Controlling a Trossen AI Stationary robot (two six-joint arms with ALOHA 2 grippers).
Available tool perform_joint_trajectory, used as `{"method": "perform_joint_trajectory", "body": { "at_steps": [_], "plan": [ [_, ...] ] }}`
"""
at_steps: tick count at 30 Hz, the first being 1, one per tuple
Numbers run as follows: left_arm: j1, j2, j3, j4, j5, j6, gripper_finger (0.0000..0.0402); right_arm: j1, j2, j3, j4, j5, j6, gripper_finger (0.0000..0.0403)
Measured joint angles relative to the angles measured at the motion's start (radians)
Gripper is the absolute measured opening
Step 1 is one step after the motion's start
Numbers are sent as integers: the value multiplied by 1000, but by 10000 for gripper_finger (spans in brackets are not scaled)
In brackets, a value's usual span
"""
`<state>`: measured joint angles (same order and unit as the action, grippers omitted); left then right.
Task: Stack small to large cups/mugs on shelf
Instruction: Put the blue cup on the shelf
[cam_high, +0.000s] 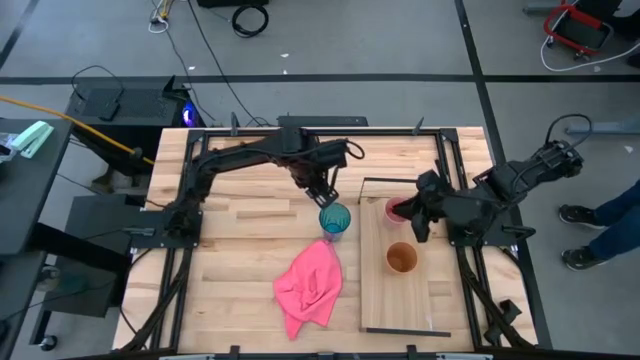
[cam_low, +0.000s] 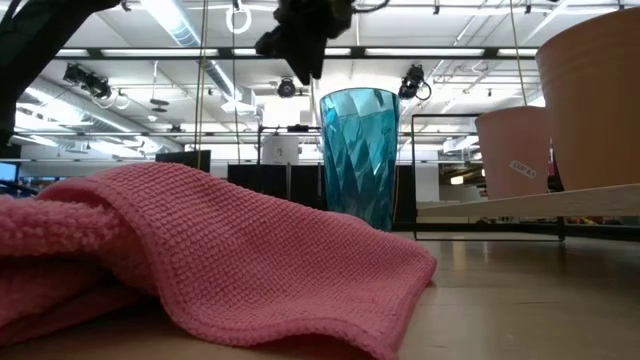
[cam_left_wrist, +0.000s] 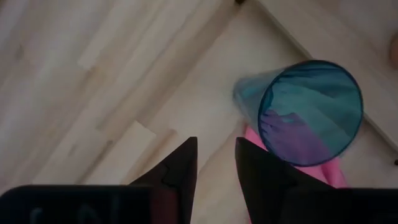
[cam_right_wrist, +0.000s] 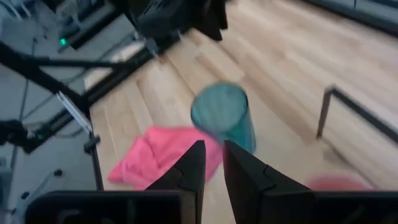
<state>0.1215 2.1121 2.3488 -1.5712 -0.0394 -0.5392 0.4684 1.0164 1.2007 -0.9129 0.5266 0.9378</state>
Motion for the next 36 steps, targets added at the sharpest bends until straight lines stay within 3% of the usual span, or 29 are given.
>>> {"method": "perform_joint_trajectory", "body": {
  "at_steps": [11,18,22,27,36],
  "plan": [
    [0,-90,-6,2,-127,39,111,-231,10,0,204,-182,-194,64],
    [85,-230,-121,1,-199,73,105,-371,56,0,215,-305,-250,64],
    [172,-359,-264,0,-213,37,99,-442,111,0,217,-397,-288,64],
    [257,-546,-542,-1,-212,-62,94,-515,185,0,244,-514,-309,64],
    [211,-757,-936,137,-154,-184,92,-563,297,0,241,-616,-314,64]
  ]
}}
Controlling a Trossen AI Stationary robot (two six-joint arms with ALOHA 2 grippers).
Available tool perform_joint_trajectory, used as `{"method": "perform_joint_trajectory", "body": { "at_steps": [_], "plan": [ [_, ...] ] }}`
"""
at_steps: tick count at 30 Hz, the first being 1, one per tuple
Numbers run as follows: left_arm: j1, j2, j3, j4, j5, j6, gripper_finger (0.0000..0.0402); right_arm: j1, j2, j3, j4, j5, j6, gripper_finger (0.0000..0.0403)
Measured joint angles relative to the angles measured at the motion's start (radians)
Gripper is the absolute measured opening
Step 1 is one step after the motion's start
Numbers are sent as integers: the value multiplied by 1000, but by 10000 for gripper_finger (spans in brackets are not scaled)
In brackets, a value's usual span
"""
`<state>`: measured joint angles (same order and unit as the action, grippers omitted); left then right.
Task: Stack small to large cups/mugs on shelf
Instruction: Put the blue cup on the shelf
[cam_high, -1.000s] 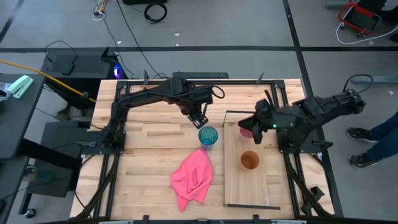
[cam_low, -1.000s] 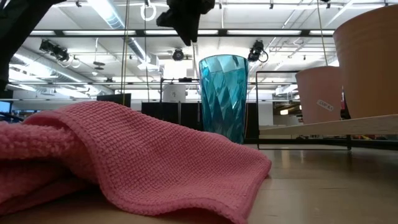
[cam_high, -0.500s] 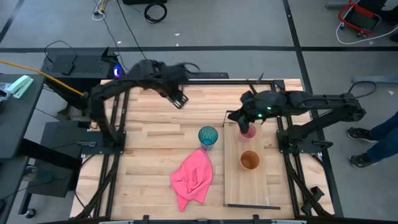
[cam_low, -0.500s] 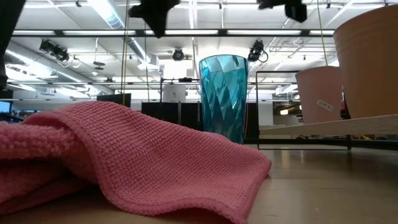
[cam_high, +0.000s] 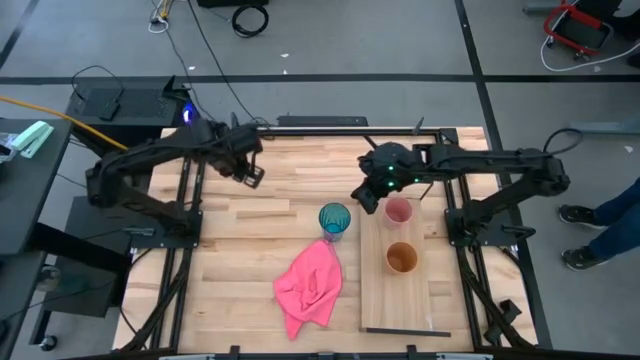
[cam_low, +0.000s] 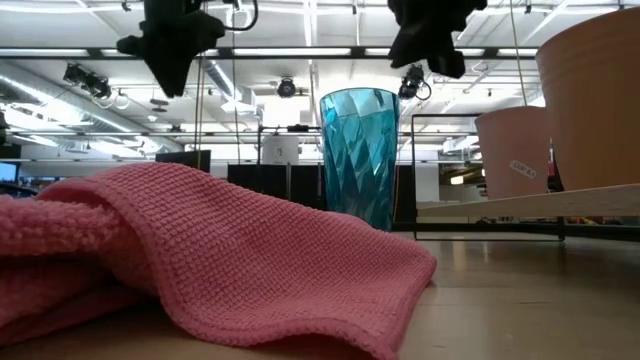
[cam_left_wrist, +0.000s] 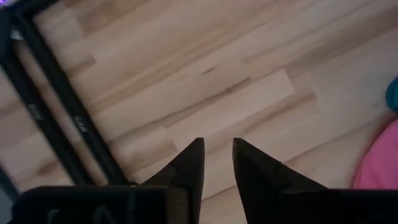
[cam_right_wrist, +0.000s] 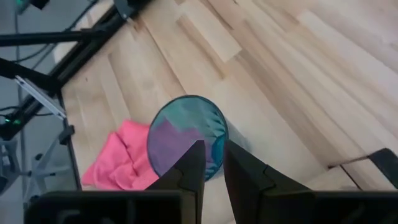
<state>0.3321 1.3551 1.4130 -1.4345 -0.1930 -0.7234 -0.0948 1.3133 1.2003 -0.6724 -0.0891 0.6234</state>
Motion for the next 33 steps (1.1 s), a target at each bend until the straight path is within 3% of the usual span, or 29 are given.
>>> {"method": "perform_joint_trajectory", "body": {
  "at_steps": [10,17,23,33],
  "plan": [
    [-90,-22,-180,175,22,-52,87,13,20,0,33,-2,-49,64],
    [-102,-22,-194,224,23,-59,87,29,28,1,49,9,56,64],
    [-102,-22,-194,241,23,-59,91,86,89,1,-8,60,47,67],
    [-102,-22,-194,256,23,-77,83,87,100,1,-39,101,59,101]
  ]
}}
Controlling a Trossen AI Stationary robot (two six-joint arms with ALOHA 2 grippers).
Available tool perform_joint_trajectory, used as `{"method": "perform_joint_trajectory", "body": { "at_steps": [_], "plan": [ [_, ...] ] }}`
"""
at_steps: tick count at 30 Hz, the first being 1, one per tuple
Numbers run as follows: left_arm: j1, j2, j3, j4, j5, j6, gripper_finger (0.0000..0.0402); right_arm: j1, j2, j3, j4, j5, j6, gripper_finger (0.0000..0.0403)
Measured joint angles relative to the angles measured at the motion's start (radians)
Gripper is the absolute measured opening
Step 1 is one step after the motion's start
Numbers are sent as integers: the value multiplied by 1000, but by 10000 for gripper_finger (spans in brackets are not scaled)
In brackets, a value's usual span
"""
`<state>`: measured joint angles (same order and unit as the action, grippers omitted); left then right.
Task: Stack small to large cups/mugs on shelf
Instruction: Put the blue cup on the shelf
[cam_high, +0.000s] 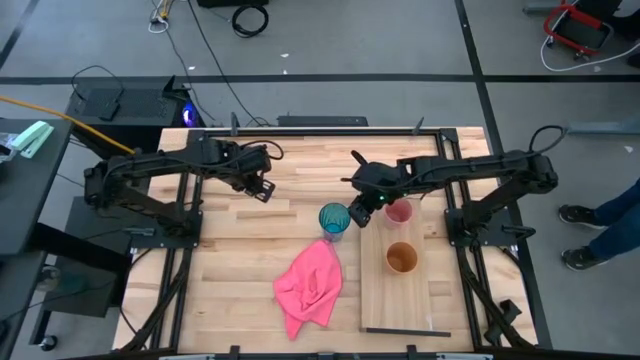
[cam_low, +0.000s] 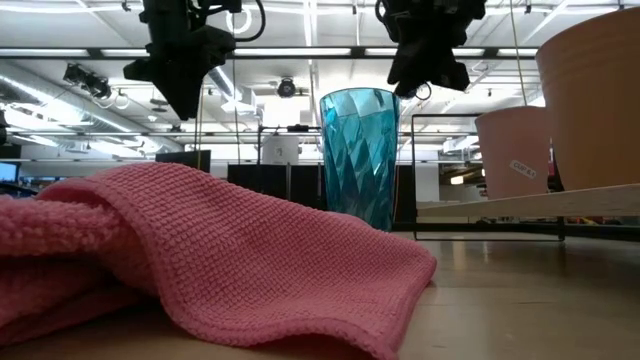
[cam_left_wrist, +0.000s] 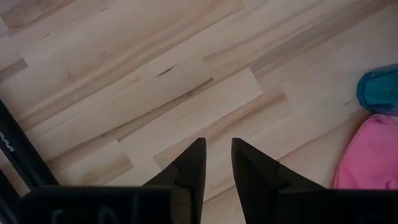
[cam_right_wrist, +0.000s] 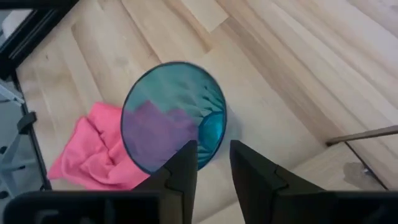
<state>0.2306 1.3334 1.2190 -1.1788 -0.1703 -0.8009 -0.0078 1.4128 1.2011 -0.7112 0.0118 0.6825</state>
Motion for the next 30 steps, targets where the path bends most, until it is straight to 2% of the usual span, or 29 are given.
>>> {"method": "perform_joint_trajectory", "body": {
  "at_steps": [7,14,30],
  "plan": [
    [0,0,0,5,0,1,88,17,40,0,2,21,42,120],
    [0,0,0,6,0,2,84,19,44,0,0,98,59,124],
    [0,1,1,17,-1,12,83,58,108,-1,-2,96,109,124]
  ]
}}
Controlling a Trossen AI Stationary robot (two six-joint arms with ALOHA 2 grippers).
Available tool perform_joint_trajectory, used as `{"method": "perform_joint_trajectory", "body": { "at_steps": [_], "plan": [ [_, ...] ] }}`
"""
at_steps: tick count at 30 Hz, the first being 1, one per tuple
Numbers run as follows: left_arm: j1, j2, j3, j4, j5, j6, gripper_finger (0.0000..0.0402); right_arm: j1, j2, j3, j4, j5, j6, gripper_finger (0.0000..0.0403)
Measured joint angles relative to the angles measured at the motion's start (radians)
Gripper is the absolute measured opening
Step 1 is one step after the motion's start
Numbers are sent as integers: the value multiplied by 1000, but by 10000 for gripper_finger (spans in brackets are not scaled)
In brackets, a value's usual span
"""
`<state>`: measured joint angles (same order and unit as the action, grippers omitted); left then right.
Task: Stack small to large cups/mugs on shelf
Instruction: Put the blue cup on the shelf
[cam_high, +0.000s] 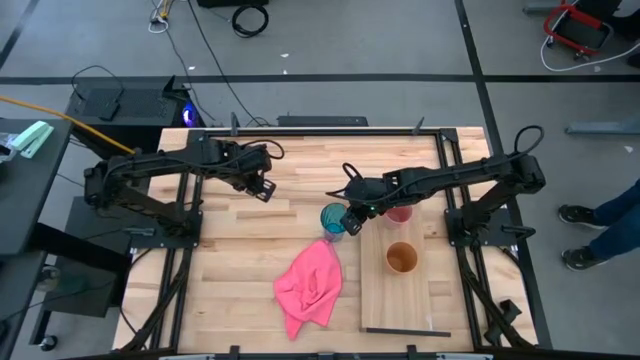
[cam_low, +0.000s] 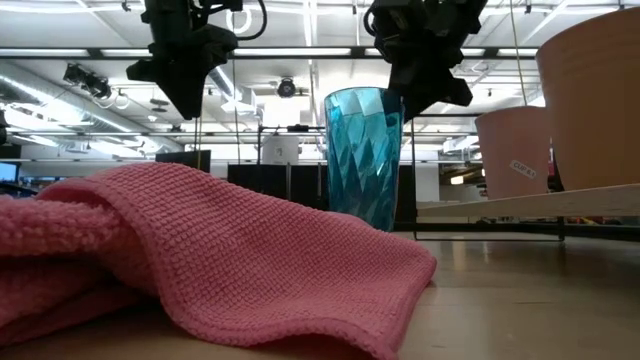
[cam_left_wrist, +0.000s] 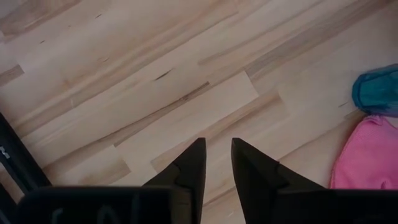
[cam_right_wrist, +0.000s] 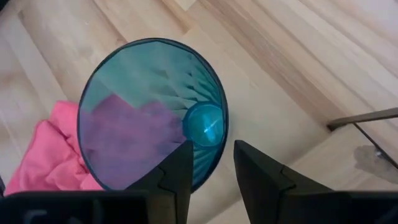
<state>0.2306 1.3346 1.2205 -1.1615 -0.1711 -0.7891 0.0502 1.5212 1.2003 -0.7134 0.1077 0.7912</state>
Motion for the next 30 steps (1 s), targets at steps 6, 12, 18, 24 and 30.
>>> {"method": "perform_joint_trajectory", "body": {
  "at_steps": [6,12,18,24,30],
  "plan": [
    [0,0,0,4,0,0,78,0,6,0,4,0,14,124],
    [0,0,0,7,0,0,84,0,6,0,3,0,31,115],
    [0,0,0,6,0,0,79,0,5,0,3,0,32,95],
    [0,0,0,6,0,0,73,0,5,0,3,-2,31,52],
    [0,0,0,6,0,-1,76,1,5,0,3,-4,22,9]
  ]
}}
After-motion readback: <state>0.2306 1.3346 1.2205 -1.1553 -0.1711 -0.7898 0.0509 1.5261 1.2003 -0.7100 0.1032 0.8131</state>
